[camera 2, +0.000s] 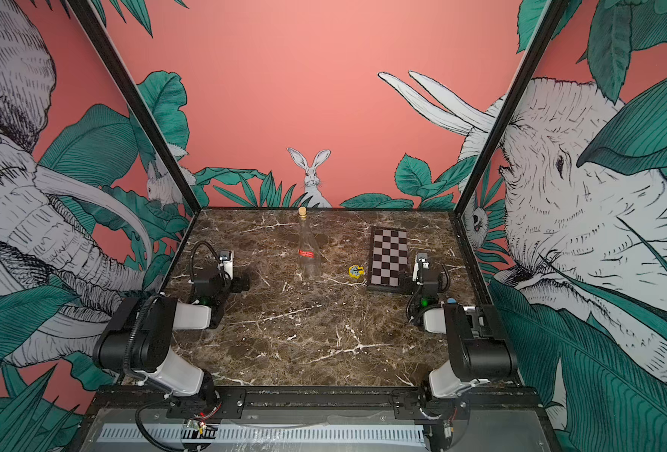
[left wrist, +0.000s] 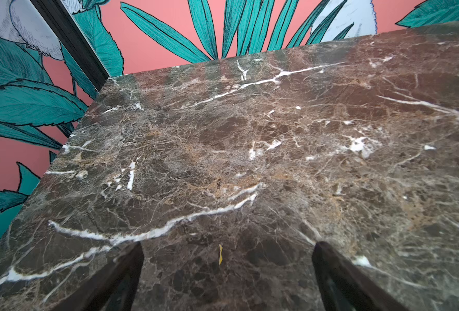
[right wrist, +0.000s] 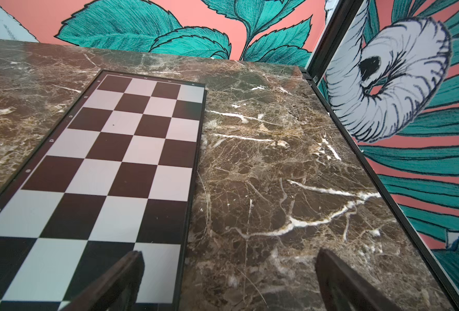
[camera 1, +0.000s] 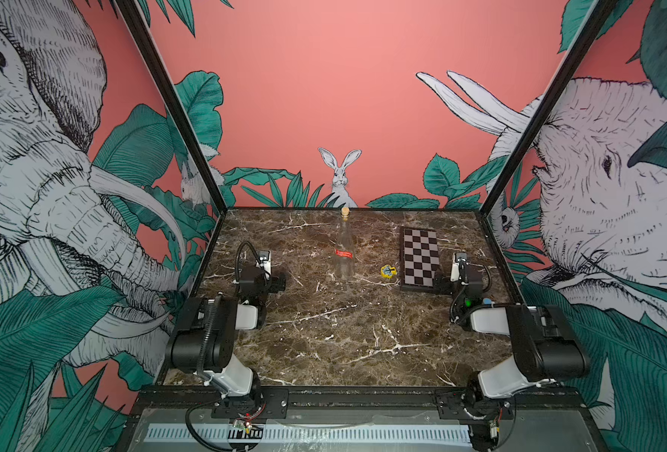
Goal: Remove the label from the bottle
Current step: Pick up the bottle from the center of the board.
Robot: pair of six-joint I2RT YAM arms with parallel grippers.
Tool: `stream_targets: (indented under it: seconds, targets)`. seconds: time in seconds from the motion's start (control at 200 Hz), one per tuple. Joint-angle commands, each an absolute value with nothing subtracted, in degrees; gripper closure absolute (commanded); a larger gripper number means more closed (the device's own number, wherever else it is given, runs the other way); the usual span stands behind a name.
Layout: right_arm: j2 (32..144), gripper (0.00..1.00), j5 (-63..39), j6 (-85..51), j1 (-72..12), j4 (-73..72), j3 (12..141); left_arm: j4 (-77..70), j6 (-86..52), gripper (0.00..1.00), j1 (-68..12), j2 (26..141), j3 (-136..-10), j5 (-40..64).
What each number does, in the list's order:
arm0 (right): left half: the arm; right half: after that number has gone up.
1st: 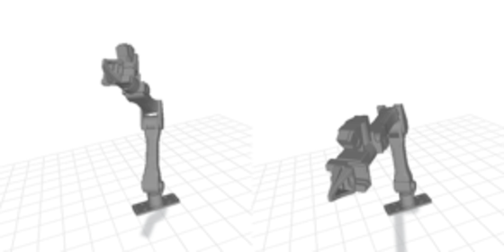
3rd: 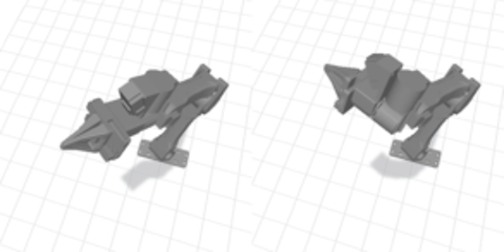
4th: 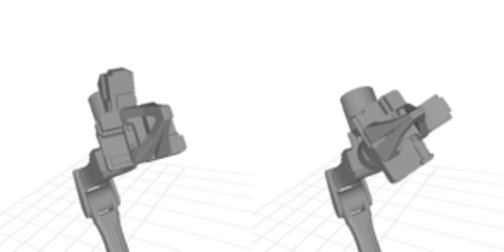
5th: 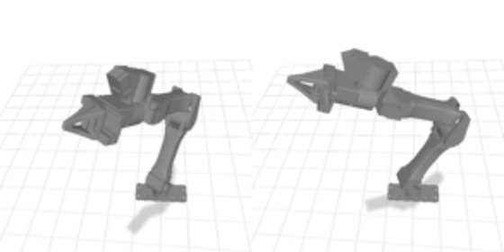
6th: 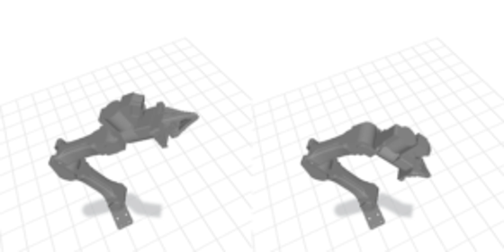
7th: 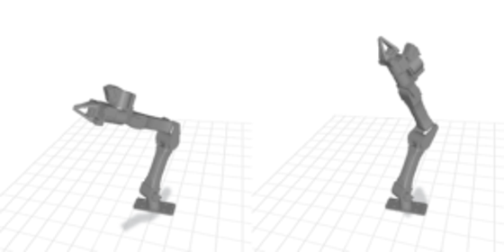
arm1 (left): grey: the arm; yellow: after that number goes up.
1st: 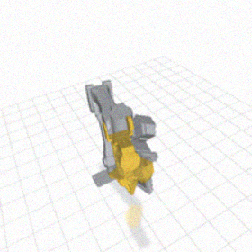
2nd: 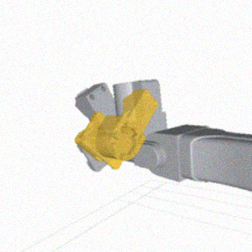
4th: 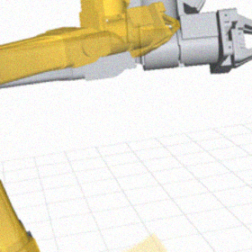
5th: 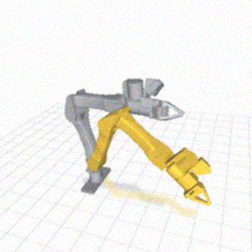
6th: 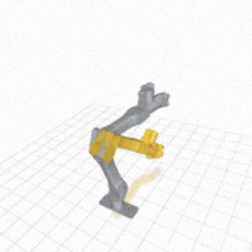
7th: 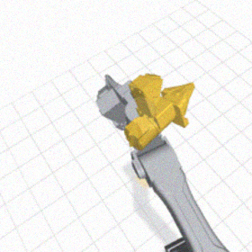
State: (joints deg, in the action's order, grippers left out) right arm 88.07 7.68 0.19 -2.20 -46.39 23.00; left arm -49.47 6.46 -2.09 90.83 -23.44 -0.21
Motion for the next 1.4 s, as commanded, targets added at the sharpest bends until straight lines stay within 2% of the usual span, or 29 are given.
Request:
stream_targets:
  seconds: [0.0,0.955,1.055,1.155,1.255,1.395]
  targets:
    - [87.63,0.01,7.38,0.00,-2.02,-48.13,23.22,-49.61,6.67,0.00,-1.76,88.97,-23.91,0.43]
    - [86.99,0.01,6.75,0.29,-2.02,-49.37,22.80,-48.55,5.93,0.00,-1.80,87.34,-24.35,-2.06]
    - [79.87,0.01,6.35,0.93,-2.32,-38.26,25.49,-37.68,4.58,0.00,-1.77,79.00,-26.02,-5.44]
    - [73.76,0.01,17.26,-4.14,-3.77,-26.86,30.35,-23.88,4.73,0.00,-1.85,69.55,-29.01,-7.19]
    - [69.04,0.01,13.56,-8.41,-5.74,-22.15,32.88,-4.09,-0.01,0.00,-1.93,60.90,-34.29,-11.87]
    - [65.38,0.01,8.23,-8.70,-12.82,-15.14,36.55,13.12,-4.34,0.00,-1.91,49.43,-37.79,-9.06]
